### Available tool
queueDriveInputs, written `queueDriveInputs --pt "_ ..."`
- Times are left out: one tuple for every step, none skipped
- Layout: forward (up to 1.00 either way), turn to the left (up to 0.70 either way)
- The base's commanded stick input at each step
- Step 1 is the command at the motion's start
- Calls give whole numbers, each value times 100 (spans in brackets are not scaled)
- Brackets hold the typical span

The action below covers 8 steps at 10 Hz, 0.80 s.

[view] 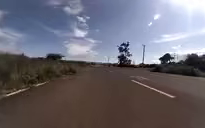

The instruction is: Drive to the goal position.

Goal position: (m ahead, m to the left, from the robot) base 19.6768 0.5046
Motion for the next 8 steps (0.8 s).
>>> queueDriveInputs --pt "100 0" --pt "100 0" --pt "100 0" --pt "100 0" --pt "100 0" --pt "100 0" --pt "100 0" --pt "100 -3"
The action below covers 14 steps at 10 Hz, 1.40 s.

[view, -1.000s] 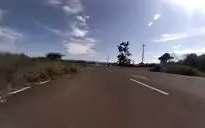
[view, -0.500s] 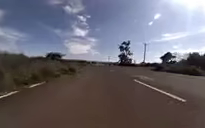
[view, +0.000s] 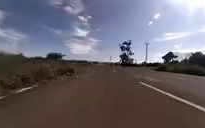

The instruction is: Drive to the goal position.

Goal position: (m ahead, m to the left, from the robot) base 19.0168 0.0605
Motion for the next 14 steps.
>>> queueDriveInputs --pt "100 -10" --pt "100 -25" --pt "100 -25" --pt "100 -24" --pt "100 -22" --pt "100 0" --pt "100 0" --pt "100 0" --pt "100 0" --pt "100 0" --pt "100 0" --pt "100 0" --pt "100 0" --pt "100 0"
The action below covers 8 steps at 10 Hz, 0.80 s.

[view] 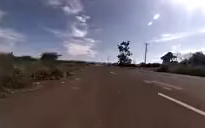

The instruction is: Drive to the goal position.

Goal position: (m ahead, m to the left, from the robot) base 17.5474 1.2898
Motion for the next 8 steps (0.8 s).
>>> queueDriveInputs --pt "100 0" --pt "100 0" --pt "100 0" --pt "100 0" --pt "100 0" --pt "100 0" --pt "100 0" --pt "100 0"
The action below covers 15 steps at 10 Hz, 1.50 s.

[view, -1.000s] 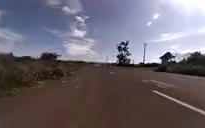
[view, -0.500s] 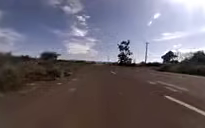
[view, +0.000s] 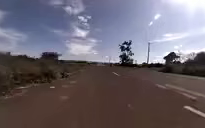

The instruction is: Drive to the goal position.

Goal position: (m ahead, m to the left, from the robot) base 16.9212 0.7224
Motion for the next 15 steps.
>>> queueDriveInputs --pt "100 0" --pt "100 0" --pt "100 0" --pt "100 0" --pt "100 0" --pt "100 0" --pt "100 0" --pt "100 0" --pt "100 0" --pt "100 0" --pt "100 0" --pt "100 0" --pt "100 -29" --pt "100 -35" --pt "100 -31"
